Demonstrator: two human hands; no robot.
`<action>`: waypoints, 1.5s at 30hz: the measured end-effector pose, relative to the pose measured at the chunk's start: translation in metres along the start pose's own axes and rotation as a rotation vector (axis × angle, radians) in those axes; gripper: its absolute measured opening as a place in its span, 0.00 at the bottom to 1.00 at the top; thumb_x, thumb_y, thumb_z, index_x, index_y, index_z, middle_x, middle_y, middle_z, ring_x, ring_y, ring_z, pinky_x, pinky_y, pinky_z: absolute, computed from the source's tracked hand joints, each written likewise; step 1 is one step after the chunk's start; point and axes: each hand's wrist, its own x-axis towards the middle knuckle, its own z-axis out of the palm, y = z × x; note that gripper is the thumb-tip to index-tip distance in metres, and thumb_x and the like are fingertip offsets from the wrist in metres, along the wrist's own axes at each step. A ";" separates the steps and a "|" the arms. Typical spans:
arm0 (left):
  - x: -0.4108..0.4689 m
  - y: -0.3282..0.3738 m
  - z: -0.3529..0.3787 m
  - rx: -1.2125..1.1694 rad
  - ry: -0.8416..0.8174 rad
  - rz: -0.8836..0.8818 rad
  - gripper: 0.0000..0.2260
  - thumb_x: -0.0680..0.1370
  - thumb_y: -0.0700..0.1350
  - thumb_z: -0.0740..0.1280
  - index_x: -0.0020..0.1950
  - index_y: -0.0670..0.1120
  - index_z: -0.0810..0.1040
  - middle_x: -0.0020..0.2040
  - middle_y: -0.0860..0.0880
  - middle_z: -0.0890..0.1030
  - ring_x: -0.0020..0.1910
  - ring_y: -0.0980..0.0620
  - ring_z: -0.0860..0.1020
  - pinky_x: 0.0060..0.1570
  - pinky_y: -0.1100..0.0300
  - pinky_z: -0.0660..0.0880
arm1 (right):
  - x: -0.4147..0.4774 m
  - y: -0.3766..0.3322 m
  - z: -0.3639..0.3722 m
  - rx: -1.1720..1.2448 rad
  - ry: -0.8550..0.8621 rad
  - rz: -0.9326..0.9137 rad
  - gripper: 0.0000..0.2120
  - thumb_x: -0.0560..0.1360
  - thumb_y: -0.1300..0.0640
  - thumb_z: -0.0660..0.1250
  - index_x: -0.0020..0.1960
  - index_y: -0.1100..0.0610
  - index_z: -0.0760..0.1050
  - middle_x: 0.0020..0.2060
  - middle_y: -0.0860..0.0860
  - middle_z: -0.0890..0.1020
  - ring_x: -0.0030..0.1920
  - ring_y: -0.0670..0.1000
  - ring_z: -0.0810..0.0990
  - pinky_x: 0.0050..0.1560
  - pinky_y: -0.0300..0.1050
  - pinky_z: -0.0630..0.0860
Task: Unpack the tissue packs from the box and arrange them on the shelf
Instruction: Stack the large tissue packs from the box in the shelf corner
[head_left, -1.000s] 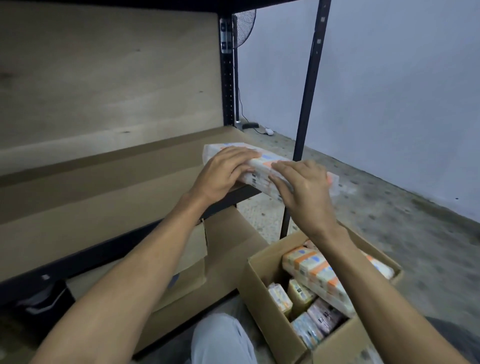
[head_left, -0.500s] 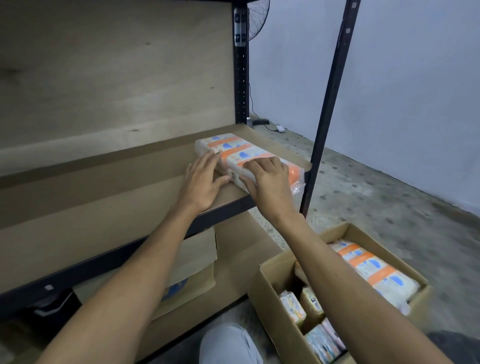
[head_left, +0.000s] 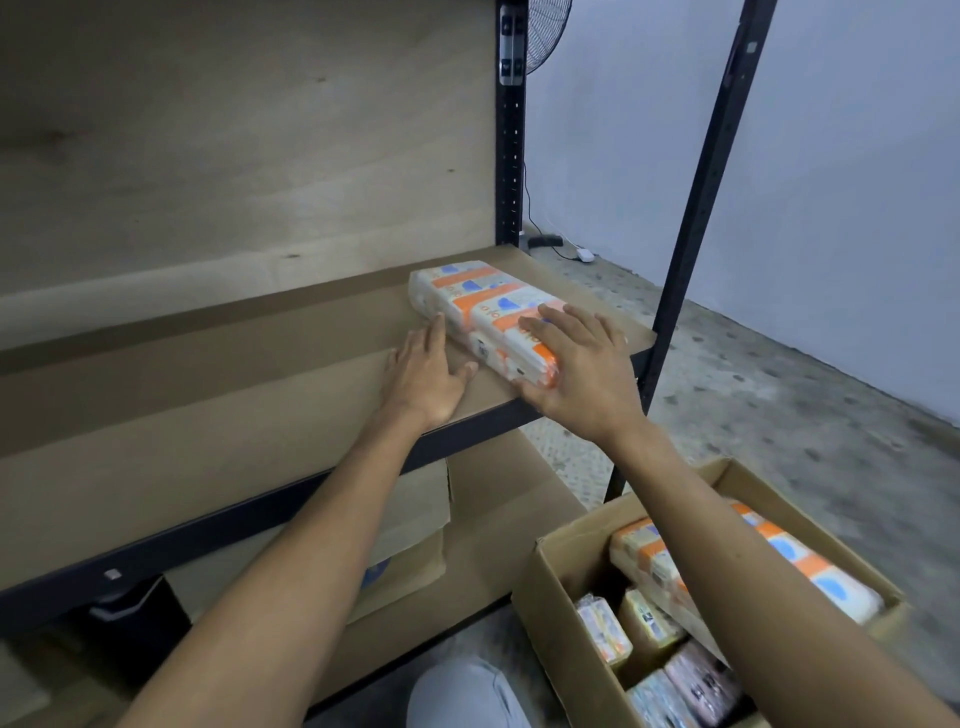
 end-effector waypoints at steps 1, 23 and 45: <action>0.001 -0.001 0.001 0.007 -0.017 0.002 0.33 0.80 0.59 0.58 0.79 0.49 0.48 0.79 0.47 0.54 0.78 0.47 0.51 0.76 0.48 0.50 | 0.002 0.000 0.002 -0.004 0.010 0.007 0.30 0.69 0.39 0.67 0.67 0.49 0.71 0.68 0.52 0.73 0.70 0.55 0.67 0.69 0.52 0.57; 0.063 0.005 0.016 0.134 -0.113 -0.016 0.25 0.80 0.60 0.52 0.75 0.50 0.64 0.78 0.46 0.58 0.77 0.46 0.55 0.75 0.46 0.49 | 0.091 0.070 0.066 -0.092 -0.008 0.117 0.29 0.69 0.40 0.65 0.67 0.48 0.69 0.67 0.52 0.72 0.69 0.55 0.67 0.68 0.56 0.60; 0.067 0.001 0.025 0.147 -0.028 0.004 0.24 0.80 0.61 0.53 0.74 0.53 0.64 0.77 0.49 0.60 0.76 0.48 0.56 0.75 0.47 0.50 | 0.143 0.099 0.103 -0.027 -0.003 0.103 0.31 0.64 0.39 0.62 0.65 0.49 0.72 0.66 0.52 0.74 0.67 0.58 0.68 0.68 0.57 0.60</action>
